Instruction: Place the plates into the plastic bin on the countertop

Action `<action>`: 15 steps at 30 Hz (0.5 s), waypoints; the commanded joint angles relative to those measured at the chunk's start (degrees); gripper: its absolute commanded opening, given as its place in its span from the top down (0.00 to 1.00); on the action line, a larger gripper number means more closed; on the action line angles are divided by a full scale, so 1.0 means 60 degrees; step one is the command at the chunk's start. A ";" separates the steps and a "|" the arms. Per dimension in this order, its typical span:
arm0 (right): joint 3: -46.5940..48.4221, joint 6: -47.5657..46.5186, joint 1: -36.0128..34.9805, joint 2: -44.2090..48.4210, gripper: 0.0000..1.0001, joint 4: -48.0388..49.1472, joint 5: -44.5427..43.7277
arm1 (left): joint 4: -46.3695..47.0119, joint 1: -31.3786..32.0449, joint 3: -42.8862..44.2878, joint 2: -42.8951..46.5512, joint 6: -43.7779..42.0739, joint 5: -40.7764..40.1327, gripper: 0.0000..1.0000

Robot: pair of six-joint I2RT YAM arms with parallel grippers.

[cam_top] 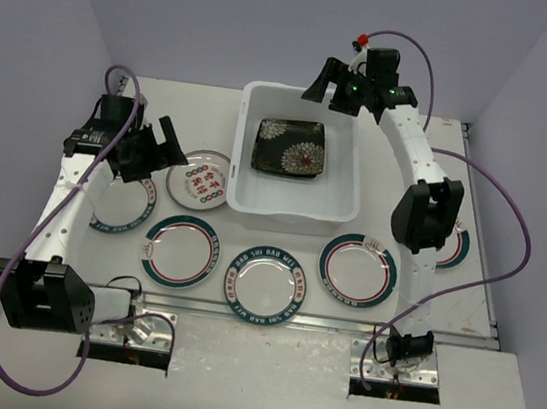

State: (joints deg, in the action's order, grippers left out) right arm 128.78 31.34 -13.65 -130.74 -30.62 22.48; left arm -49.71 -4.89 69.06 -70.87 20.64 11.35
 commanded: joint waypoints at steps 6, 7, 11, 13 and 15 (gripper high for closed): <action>0.0498 -0.0779 -0.0535 0.1871 0.01 -0.2254 -0.1748 | -0.0133 0.0096 0.1212 -0.0120 0.0124 -0.0904 0.00; 0.0421 -0.0921 -0.0794 0.2436 0.01 -0.2551 -0.2397 | -0.0320 0.0095 0.1606 -0.0155 0.0149 -0.1311 0.00; -0.3138 -0.1468 -0.1338 0.5174 0.01 -0.2451 -0.2087 | -0.0796 0.0096 0.3002 -0.0093 0.0182 -0.2781 0.00; -0.5742 -0.1429 -0.1343 0.7011 0.01 -0.1473 -0.1085 | -0.0940 0.0096 0.3395 0.0036 0.0248 -0.3369 0.00; -0.8400 -0.1470 -0.1344 0.9321 0.01 -0.0529 -0.0208 | -0.0982 0.0096 0.3403 0.0285 0.0321 -0.3858 0.00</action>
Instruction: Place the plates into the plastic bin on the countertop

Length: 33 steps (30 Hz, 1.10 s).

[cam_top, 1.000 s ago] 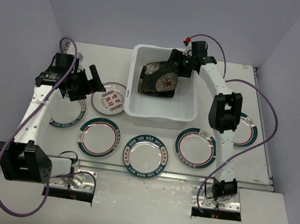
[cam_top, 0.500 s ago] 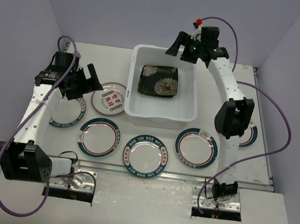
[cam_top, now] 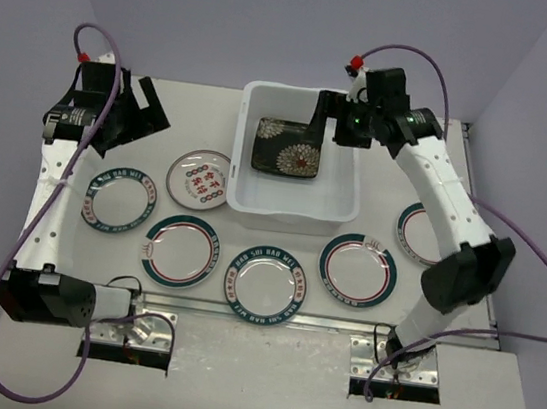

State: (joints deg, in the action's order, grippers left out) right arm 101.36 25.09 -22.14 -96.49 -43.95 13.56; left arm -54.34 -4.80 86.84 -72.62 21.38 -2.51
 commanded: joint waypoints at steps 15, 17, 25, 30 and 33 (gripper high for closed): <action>-1.3126 0.4811 -0.0575 0.9651 0.17 0.3705 0.1311 | 0.1449 0.0082 -0.1832 0.1650 0.0963 0.1123 0.00; -1.3754 0.5345 -0.0954 0.9460 0.19 0.4334 0.1208 | 0.1528 0.0082 -0.1905 0.1564 0.0963 0.1276 0.00; -1.4204 0.6410 -0.3429 0.7953 0.24 0.5997 -0.0633 | 0.1646 0.0082 -0.2118 0.1669 0.0831 0.1429 0.00; -1.4837 0.7288 -0.4313 0.6737 0.35 0.7362 -0.1729 | 0.1650 0.0082 -0.2344 0.1888 0.0764 0.1542 0.00; -1.4823 0.7164 -0.4338 0.5689 0.37 0.8329 -0.1527 | 0.1604 0.0093 -0.2382 0.2004 0.0673 0.1645 0.00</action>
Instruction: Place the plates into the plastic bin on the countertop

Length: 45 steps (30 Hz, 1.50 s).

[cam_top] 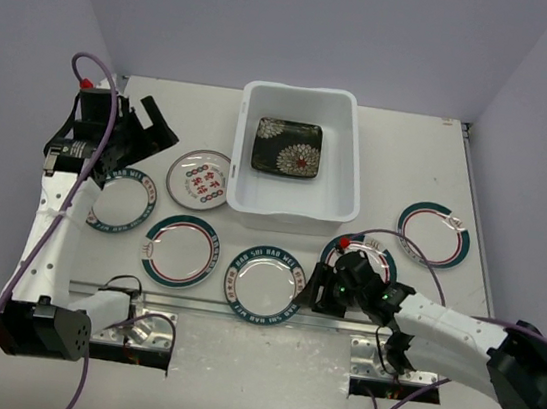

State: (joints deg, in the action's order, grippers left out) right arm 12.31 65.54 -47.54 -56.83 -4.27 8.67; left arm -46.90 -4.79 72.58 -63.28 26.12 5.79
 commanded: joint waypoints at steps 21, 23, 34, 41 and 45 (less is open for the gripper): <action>0.1097 0.0362 -0.0146 -0.0172 1.00 0.0626 -0.1800 | 0.0343 0.0301 0.0130 0.0149 -0.0134 -0.0110 0.00; 0.2166 -0.0230 -0.0133 0.0243 1.00 -0.1147 -0.1928 | 0.0316 0.0301 0.0281 -0.0015 -0.0106 -0.0307 0.00; 0.6830 -0.3091 -0.0112 -0.0800 1.00 -0.5502 0.1614 | -0.0006 0.0293 0.1226 -0.0769 0.0055 -0.1258 0.00; 0.9498 -0.3552 0.1271 -0.2170 1.00 -0.5409 0.2312 | 0.0025 0.0300 0.1305 -0.1006 0.0041 -0.1257 0.00; 1.0624 -0.3771 0.3106 -0.3410 1.00 -0.4328 0.2504 | 0.0049 0.0286 0.1296 -0.1285 0.0047 -0.1093 0.00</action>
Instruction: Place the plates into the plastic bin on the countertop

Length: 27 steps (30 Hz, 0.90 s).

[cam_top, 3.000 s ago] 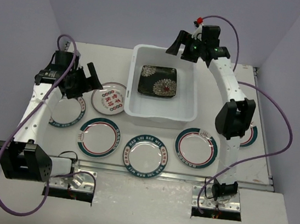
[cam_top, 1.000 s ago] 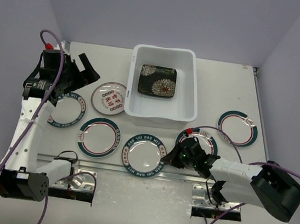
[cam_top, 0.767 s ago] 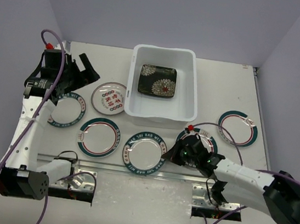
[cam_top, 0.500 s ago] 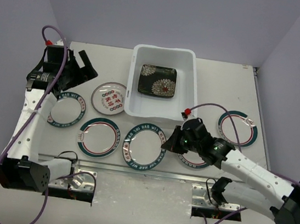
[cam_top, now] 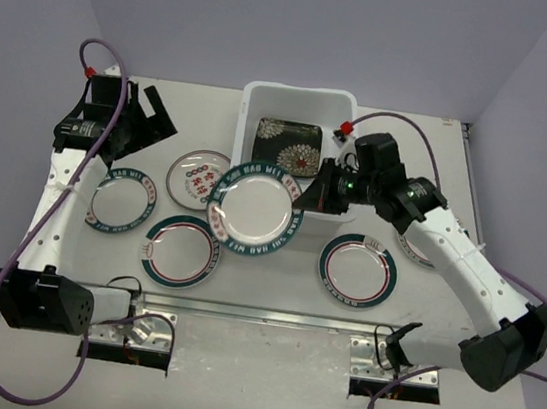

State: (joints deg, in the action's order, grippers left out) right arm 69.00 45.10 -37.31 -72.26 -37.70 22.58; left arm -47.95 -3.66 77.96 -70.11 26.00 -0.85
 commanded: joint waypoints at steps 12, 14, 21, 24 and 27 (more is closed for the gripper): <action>0.6696 -0.1061 0.3789 -0.7208 1.00 0.1549 -0.0867 | 0.0203 0.0097 -0.0274 -0.1501 -0.0444 0.0983 0.00; 0.7378 -0.1210 0.3801 -0.7890 1.00 0.1474 -0.0980 | 0.0154 0.0097 -0.0340 -0.1505 -0.0489 0.0875 0.00; 0.8152 -0.1472 0.3753 -0.9541 0.98 0.1684 -0.0982 | -0.0289 0.0097 -0.0444 -0.1276 -0.0808 0.0254 0.00; 0.7837 -0.1437 0.3699 -0.9389 0.68 0.2151 -0.1097 | -0.0315 0.0112 -0.0557 -0.1250 -0.0890 -0.0147 0.00; 0.8648 -0.1790 0.3626 -0.9705 0.43 0.1629 -0.1401 | -0.0315 0.0097 -0.0629 -0.1447 -0.0920 -0.0234 0.00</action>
State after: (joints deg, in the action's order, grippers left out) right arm 115.10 36.82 -14.66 -131.37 -31.05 15.72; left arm -50.10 -3.66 74.76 -79.66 21.96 0.53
